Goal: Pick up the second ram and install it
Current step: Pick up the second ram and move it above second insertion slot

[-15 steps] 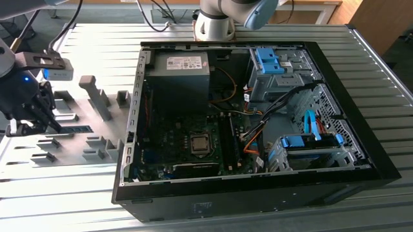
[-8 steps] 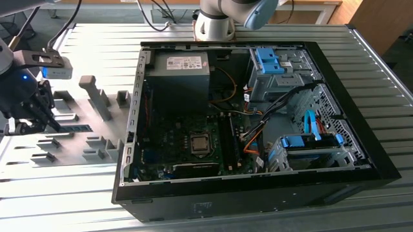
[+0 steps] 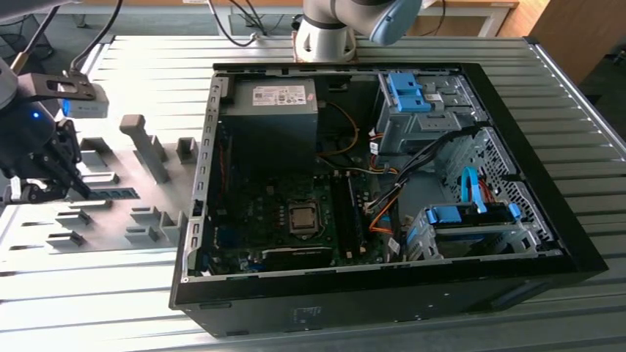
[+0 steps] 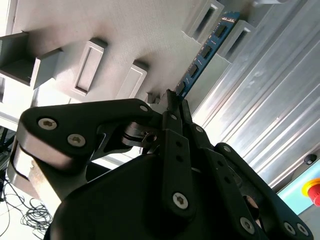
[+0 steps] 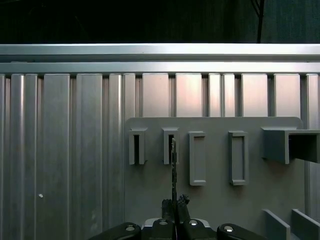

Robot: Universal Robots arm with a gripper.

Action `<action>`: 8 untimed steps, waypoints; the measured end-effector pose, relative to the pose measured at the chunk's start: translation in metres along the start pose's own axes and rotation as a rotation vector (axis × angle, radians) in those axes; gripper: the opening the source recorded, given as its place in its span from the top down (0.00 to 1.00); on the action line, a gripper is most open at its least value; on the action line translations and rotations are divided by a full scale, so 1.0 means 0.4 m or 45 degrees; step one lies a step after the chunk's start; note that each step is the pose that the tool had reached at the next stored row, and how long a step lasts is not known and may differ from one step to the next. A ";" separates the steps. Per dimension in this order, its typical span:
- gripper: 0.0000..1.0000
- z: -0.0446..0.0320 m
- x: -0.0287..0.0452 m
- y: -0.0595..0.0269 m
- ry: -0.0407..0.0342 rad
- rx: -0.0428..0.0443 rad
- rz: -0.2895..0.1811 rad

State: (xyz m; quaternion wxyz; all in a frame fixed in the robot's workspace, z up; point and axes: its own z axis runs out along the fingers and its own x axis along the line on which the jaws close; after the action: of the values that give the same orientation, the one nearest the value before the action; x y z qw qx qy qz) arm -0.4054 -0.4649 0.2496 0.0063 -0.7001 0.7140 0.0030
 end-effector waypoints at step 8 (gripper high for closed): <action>0.86 -0.010 0.000 0.000 0.0000 0.000 0.000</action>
State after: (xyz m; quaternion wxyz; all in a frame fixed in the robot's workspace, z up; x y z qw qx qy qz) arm -0.4054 -0.4649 0.2536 0.0063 -0.7001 0.7140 0.0030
